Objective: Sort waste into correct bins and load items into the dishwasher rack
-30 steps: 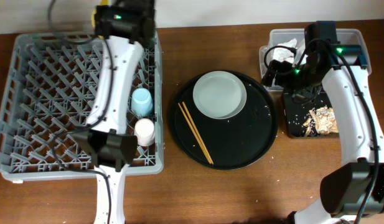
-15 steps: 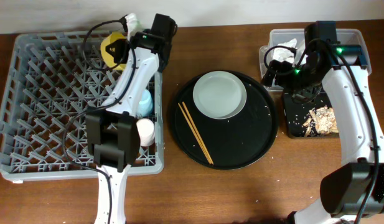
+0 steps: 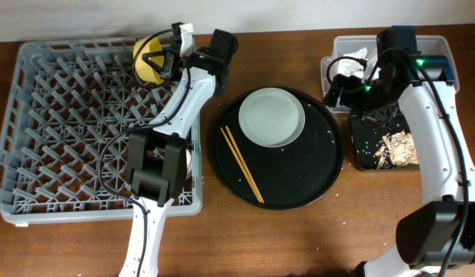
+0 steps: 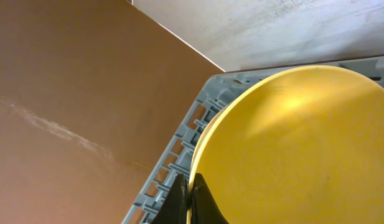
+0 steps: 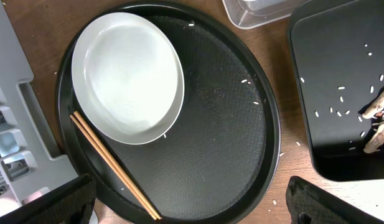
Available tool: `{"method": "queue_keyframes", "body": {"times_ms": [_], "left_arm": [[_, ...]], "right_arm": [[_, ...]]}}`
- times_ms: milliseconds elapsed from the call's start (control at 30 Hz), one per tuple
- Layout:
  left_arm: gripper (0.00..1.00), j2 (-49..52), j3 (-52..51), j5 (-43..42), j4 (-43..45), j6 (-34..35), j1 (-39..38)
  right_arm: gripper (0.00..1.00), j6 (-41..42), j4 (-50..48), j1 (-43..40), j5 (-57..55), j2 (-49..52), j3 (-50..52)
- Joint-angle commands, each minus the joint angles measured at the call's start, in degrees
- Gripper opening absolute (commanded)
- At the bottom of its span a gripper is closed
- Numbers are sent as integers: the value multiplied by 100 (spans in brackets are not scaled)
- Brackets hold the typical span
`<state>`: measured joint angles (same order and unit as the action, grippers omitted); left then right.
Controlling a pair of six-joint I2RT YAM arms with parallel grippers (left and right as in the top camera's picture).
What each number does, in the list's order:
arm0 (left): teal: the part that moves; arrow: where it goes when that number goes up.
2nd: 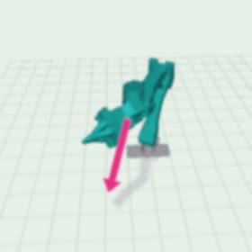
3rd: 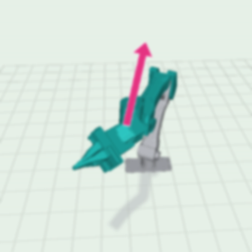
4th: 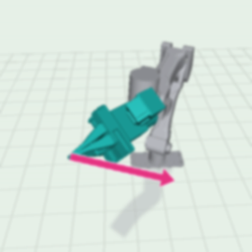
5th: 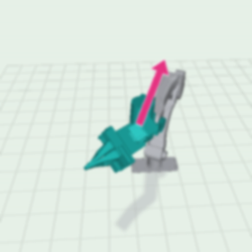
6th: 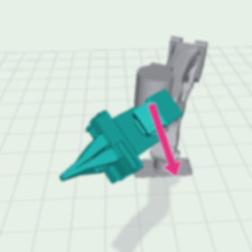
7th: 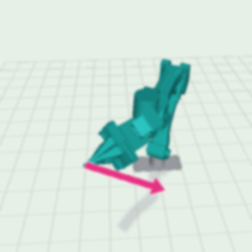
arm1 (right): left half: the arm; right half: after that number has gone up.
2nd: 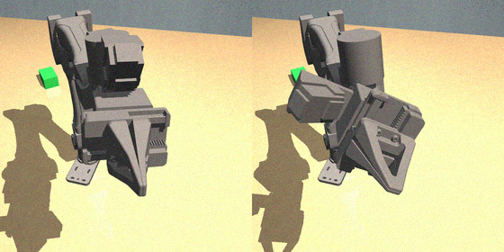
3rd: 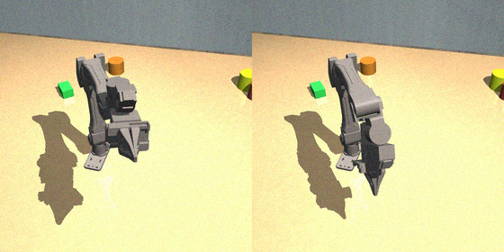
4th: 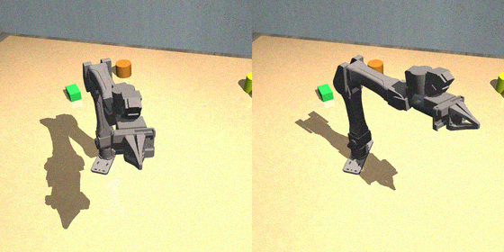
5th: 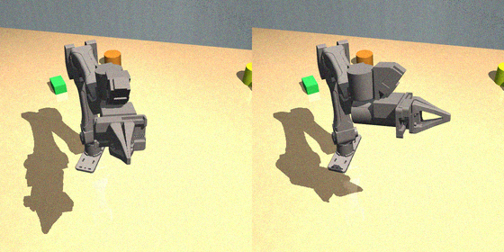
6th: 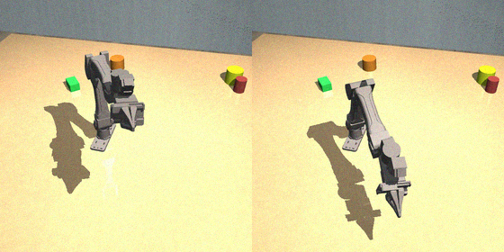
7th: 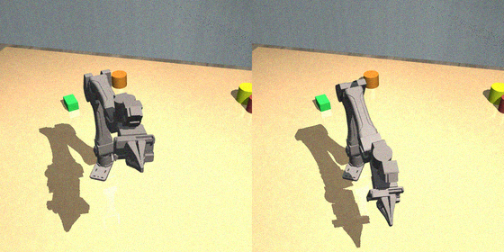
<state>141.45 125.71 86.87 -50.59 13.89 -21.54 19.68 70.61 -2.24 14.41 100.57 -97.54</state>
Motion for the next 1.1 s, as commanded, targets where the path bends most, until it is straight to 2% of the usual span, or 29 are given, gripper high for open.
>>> {"method": "queue_keyframes", "body": {"times_ms": [0, 100, 267, 333, 367, 467, 533, 567, 667, 733, 767, 1033, 1067], "left_arm": [[0, 168, -7, 212, 0, -74, -138], [0, 168, -7, 247, 2, -70, -382], [1, 168, -7, -184, 179, -72, -472], [6, 168, -7, -485, 350, -72, -494], [14, 168, -4, -619, 365, -72, -514], [56, 168, -4, -1375, 369, -72, -595], [73, 168, 7, -2146, 369, -72, -605], [79, 168, 68, -2455, 350, -72, -605], [82, 142, 789, -3447, -168, -74, -651], [82, 142, 1320, -4704, -514, -581, -640], [82, 142, 1346, -4924, -570, -610, -629], [83, 125, 1353, -5348, -743, -581, 15], [86, 103, 1355, -5348, -745, -581, 52]], "right_arm": [[98, 7, 2, 46, -31, 20, 26], [99, 9, 2, 46, -31, 20, 26], [98, 7, 2, 46, -31, 20, 26], [98, 7, 2, 46, -31, 20, 26], [98, 7, 2, 46, -31, 20, 26], [98, 7, 2, 46, -31, 20, 26], [98, 7, 2, 46, -31, 20, 26], [98, 7, 2, 46, -31, 20, 26], [98, 9, 2, 46, -31, 20, 26], [98, 9, 2, 46, -31, 20, 26], [98, 7, 2, 46, -31, 20, 26], [98, 7, 2, 46, -31, 20, 26], [98, 9, 2, 46, -31, 20, 26]]}}
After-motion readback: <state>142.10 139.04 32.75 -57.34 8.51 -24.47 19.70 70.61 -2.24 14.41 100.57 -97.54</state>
